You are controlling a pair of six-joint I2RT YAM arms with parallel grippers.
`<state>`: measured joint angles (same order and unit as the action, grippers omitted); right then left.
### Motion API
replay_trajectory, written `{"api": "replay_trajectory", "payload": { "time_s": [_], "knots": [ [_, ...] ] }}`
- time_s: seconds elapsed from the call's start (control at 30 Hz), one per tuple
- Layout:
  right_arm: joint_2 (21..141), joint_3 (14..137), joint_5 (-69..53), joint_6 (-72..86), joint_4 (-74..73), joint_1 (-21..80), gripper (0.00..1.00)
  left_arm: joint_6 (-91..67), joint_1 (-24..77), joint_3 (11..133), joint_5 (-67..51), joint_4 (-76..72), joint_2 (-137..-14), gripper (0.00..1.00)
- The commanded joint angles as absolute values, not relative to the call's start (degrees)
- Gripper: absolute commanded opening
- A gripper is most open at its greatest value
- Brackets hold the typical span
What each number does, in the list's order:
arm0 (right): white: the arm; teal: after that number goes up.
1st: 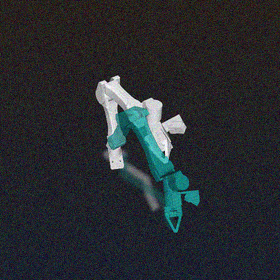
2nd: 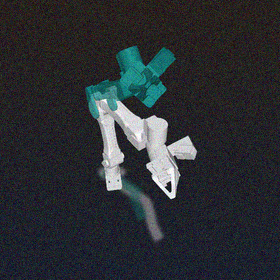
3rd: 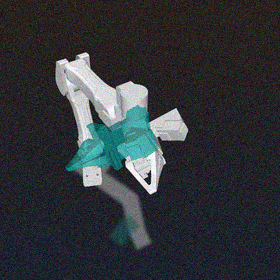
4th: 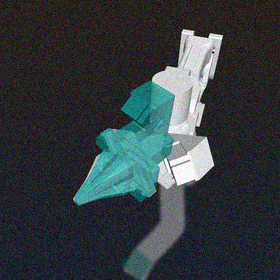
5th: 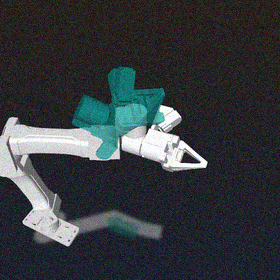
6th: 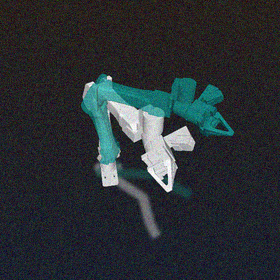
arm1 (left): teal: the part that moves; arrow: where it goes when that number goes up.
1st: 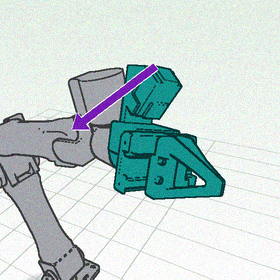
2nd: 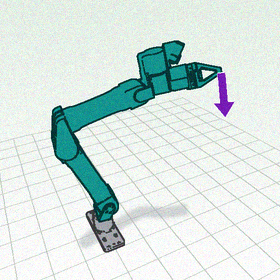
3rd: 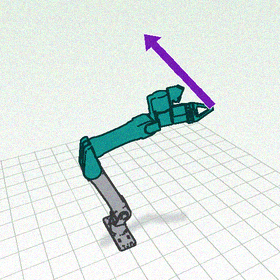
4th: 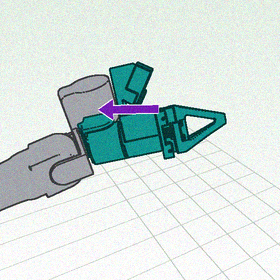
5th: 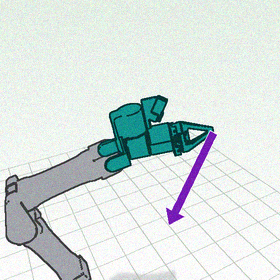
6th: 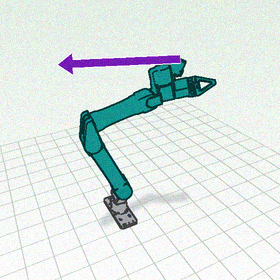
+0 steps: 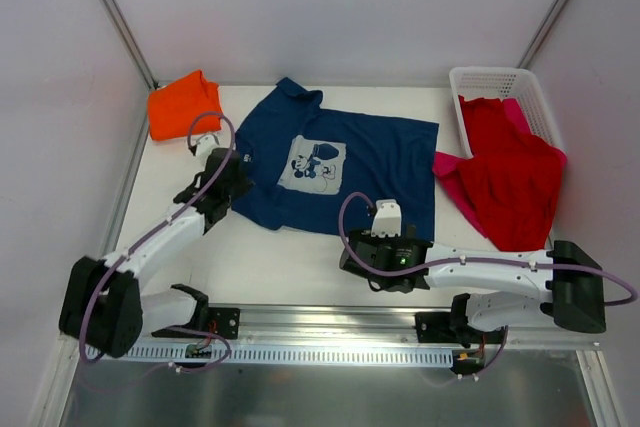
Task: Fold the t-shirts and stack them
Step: Flatten out the tshirt
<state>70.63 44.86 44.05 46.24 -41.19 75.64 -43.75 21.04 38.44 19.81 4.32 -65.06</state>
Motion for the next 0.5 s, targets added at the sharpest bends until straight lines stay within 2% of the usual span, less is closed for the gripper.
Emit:
{"api": "replay_trajectory", "payload": {
  "time_s": [0.0, 0.07, 0.1, 0.13, 0.17, 0.2, 0.23, 0.3, 0.37, 0.47],
  "knots": [
    [71.19, 45.79, 47.02, 45.26, -40.52, 75.94, 0.99, -39.65, 21.53, 43.66, 21.27, -1.90, -74.83, 0.04],
    [71.63, 45.62, 47.98, 44.91, -40.52, 75.94, 0.99, -37.98, 21.53, 47.88, 20.92, -2.98, -80.92, 0.20],
    [71.80, 45.53, 48.42, 44.74, -40.43, 75.85, 0.99, -37.01, 21.53, 53.56, 20.05, -3.16, -84.60, 0.34],
    [72.33, 45.44, 48.60, 44.65, -40.43, 75.85, 0.99, -34.65, 21.53, 56.57, 19.34, -3.08, -92.03, 0.52],
    [72.59, 45.53, 48.95, 44.47, -40.43, 75.85, 0.99, -33.67, 21.45, 63.82, 18.20, -2.82, -95.94, 0.82],
    [73.03, 45.61, 49.04, 44.47, -40.52, 75.85, 1.00, -32.01, 21.27, 68.25, 17.32, -0.38, -103.72, 0.92],
    [73.99, 45.79, 48.96, 44.21, -40.43, 75.85, 0.99, -31.12, 21.10, 72.38, 16.27, 1.82, -107.45, 0.98],
    [75.14, 46.40, 48.52, 43.95, -40.08, 75.85, 0.99, -29.45, 20.74, 83.60, 14.25, 4.91, -115.61, 0.99],
    [77.07, 46.84, 47.29, 43.60, -39.82, 75.85, 0.99, -28.74, 20.74, 87.96, 14.41, 7.03, -117.24, 0.99],
    [78.83, 47.29, 45.80, 43.85, -39.47, 76.03, 1.00, -28.39, 20.83, 84.84, 14.68, 7.12, -111.99, 0.99]
  ]
}}
